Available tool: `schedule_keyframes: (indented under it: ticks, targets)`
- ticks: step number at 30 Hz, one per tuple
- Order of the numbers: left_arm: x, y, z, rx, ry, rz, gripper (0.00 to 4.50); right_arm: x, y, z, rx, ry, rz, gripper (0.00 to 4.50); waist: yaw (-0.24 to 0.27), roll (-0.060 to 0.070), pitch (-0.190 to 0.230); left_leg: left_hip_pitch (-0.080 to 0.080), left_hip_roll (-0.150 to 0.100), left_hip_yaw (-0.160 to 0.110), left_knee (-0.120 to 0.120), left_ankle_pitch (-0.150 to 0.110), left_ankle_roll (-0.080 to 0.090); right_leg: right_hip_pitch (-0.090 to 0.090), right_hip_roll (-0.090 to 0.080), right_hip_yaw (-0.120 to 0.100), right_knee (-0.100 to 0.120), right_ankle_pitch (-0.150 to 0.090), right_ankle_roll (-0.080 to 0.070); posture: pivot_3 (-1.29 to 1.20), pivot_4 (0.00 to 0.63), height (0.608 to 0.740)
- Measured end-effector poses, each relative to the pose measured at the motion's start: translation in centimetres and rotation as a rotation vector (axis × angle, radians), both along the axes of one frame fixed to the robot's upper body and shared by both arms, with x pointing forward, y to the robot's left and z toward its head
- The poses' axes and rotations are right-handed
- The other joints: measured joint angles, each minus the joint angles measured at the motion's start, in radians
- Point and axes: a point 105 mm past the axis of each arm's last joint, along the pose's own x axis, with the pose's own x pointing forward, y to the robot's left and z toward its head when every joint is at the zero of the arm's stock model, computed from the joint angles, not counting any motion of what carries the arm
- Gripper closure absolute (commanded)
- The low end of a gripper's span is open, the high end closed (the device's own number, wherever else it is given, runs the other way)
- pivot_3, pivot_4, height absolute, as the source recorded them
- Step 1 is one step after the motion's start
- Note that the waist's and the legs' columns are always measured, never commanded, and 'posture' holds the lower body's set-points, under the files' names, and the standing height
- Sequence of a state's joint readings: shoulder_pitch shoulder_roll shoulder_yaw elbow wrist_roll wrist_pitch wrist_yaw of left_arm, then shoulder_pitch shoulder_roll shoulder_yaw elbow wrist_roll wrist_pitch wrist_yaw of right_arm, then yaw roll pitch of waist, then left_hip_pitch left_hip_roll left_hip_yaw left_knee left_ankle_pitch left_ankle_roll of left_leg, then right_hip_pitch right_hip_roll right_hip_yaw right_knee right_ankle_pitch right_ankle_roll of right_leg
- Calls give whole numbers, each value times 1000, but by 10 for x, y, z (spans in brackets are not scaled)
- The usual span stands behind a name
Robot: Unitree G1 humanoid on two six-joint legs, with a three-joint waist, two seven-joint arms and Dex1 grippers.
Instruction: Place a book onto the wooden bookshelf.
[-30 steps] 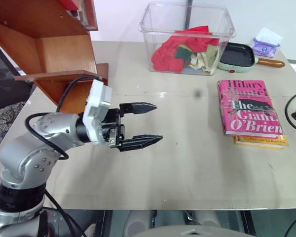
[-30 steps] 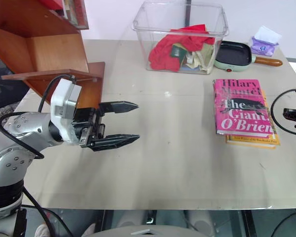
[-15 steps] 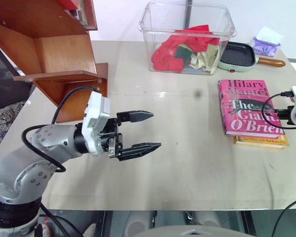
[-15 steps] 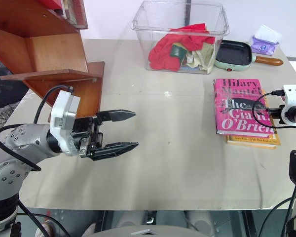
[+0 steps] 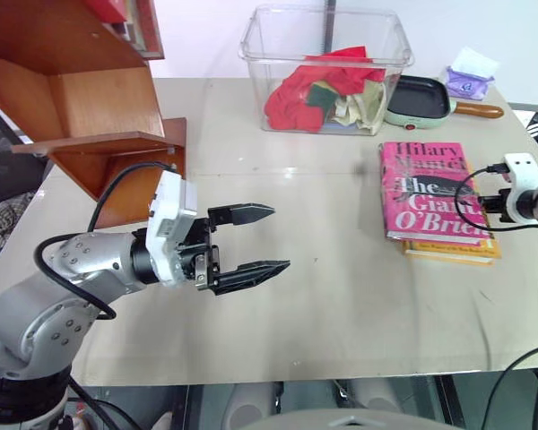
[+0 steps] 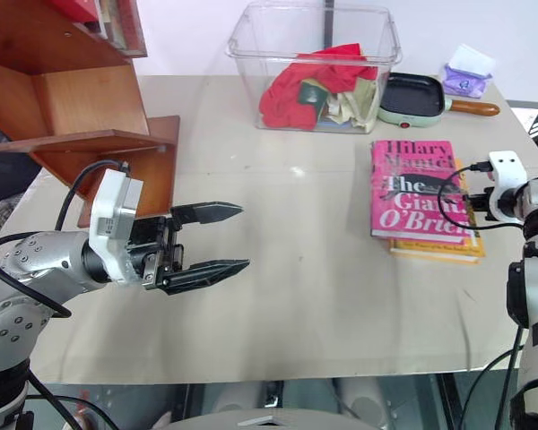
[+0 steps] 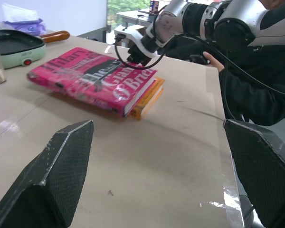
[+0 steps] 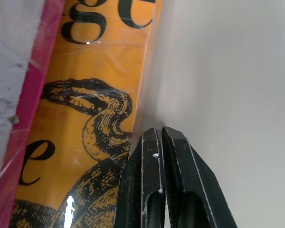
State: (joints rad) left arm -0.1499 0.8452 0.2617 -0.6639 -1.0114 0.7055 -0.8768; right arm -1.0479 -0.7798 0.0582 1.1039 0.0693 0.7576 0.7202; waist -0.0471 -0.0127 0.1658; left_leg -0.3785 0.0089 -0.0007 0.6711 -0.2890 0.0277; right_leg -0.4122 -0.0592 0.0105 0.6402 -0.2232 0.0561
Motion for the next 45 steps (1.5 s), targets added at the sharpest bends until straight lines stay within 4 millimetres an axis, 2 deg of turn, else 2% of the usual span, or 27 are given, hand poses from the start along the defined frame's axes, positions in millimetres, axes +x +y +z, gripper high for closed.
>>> schedule_keyframes:
  ticks: [6,14,18,21,24,26,27,28,31,34,37,45]
  targets:
    - [0,1,-2,5,-4,3,0,5,30,1,57,-1,67,4461,-4,0,0,2,2,-1,0,0,0,0,4,2,1,0,0,0,150,740]
    - [0,6,-10,19,10,22,0,8,82,2,131,-29,200,4461,4,0,0,0,2,-2,0,0,0,-2,5,3,1,0,-1,0,150,740]
    - [-1,7,-14,19,27,29,0,7,90,1,125,-53,232,4461,7,0,0,-1,2,-2,0,0,0,-3,4,3,1,0,-1,0,150,740]
    - [-1,9,-15,21,29,37,0,6,86,0,80,-83,249,4461,8,0,0,-1,1,-1,0,0,0,-3,4,3,1,0,-1,0,150,740]
    - [-2,15,-23,35,54,73,0,2,62,9,0,-108,232,4461,12,3,2,-2,1,-1,0,0,0,-5,3,3,1,0,-1,0,150,740]
    - [-1,21,-26,43,59,98,0,1,41,27,-82,-148,222,4461,16,4,2,-3,0,-1,0,0,0,-5,3,3,0,0,-1,0,150,740]
    - [0,22,-26,45,54,104,0,2,38,35,-98,-169,228,4461,16,4,2,-3,0,-1,0,0,0,-5,3,3,0,0,-1,0,150,740]
    - [0,22,-27,50,47,107,0,6,42,45,-114,-197,256,4461,11,3,2,-2,1,0,0,0,0,-5,3,4,1,0,-1,0,150,740]
    - [-1,24,-28,55,38,104,0,16,61,55,-122,-227,323,4461,0,3,2,0,1,0,0,0,0,-5,6,6,1,0,-1,0,150,740]
    - [-1,28,-33,55,43,114,0,25,87,49,-108,-220,392,4461,5,3,2,-1,2,-2,-1,0,0,-5,6,4,1,0,-1,0,150,740]
    - [0,33,-36,61,46,135,0,30,100,39,-102,-201,427,4461,13,4,2,-3,1,-3,0,0,0,-6,4,3,1,0,-1,0,150,740]
    - [0,41,-37,68,39,177,0,33,113,38,-90,-201,479,4461,17,4,2,-5,-1,-2,-1,0,0,-6,0,3,-2,0,-1,0,150,740]
